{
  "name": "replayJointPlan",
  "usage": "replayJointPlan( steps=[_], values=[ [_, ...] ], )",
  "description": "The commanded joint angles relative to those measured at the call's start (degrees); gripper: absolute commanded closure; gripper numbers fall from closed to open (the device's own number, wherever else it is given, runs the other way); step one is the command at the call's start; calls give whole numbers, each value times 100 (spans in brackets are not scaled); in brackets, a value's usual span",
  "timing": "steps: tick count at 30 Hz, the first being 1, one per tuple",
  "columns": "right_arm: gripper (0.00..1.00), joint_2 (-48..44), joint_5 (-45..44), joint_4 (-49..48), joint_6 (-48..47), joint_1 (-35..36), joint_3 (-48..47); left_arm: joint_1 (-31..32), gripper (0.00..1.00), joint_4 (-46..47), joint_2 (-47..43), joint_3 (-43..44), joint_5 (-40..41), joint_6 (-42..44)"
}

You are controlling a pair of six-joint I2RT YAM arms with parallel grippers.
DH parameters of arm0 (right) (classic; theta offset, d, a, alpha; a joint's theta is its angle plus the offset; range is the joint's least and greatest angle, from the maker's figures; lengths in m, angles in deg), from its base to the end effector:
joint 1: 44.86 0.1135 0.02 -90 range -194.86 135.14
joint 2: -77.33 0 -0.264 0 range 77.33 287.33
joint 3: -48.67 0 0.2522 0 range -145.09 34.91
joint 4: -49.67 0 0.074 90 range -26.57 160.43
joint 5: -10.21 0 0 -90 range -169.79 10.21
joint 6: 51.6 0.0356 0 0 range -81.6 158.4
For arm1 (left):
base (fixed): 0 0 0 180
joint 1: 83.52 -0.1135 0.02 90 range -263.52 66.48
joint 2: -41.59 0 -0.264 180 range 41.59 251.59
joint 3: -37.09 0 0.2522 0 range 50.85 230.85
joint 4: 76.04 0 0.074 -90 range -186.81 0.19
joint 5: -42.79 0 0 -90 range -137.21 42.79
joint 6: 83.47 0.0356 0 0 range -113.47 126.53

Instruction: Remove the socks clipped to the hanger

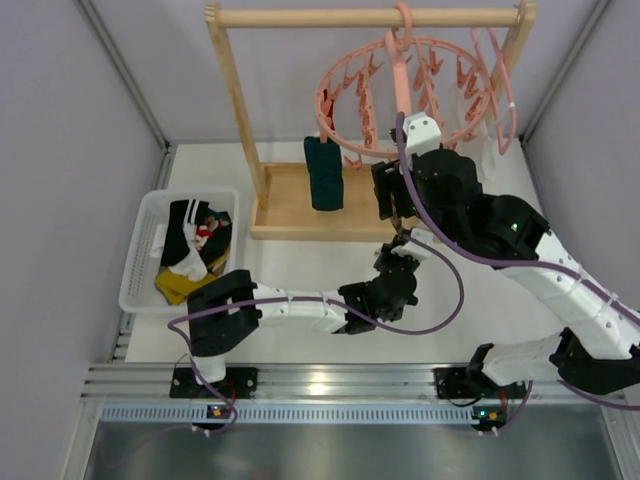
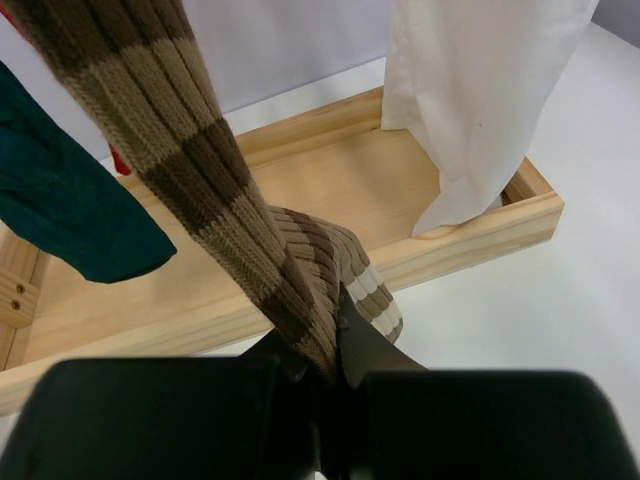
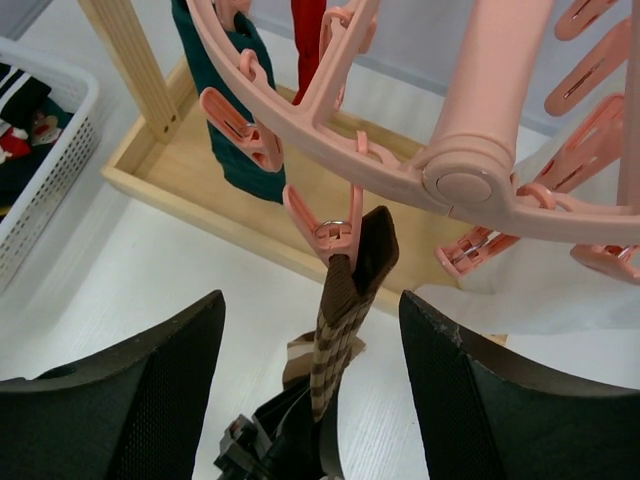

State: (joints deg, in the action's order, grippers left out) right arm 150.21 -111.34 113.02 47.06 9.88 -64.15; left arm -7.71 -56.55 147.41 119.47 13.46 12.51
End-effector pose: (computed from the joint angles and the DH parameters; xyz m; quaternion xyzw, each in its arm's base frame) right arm 0.1488 0.1782 0.4863 -0.1775 0.7986 0.0843 0.5689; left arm 0.1317 -0.3943 0.2609 0.1526 0.7026 -0.0343 0.6942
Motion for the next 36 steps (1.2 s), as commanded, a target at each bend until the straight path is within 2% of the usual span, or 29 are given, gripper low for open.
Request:
replayJointPlan(
  steps=[1,8,19,26,29,32,33,34,36],
  values=[
    [33,-55,-290,-528,-251,2,194,39,100,243,-53,134,68,-18],
    [38,32,-18,-1258,-471,-130,494,39,100,252,-158,55,42,-62],
    [38,481,-571,-1960,-814,-192,555,39,100,252,-237,-15,-11,-97],
    [44,604,-844,-2321,-814,-236,696,39,100,252,-264,-15,-37,-106],
    [53,604,-800,-2409,-805,-271,739,39,100,260,-272,-33,-28,-88],
    [69,631,-756,-2462,-814,-297,740,30,100,260,-299,-76,-28,-105],
    [80,639,-747,-2480,-814,-306,740,22,100,260,-325,-112,-63,-132],
    [85,657,-695,-2454,-796,-306,714,-5,100,243,-351,-147,-177,-228],
    [89,683,-651,-2383,-761,-324,661,-84,100,252,-483,-322,-221,-351]
  ],
)
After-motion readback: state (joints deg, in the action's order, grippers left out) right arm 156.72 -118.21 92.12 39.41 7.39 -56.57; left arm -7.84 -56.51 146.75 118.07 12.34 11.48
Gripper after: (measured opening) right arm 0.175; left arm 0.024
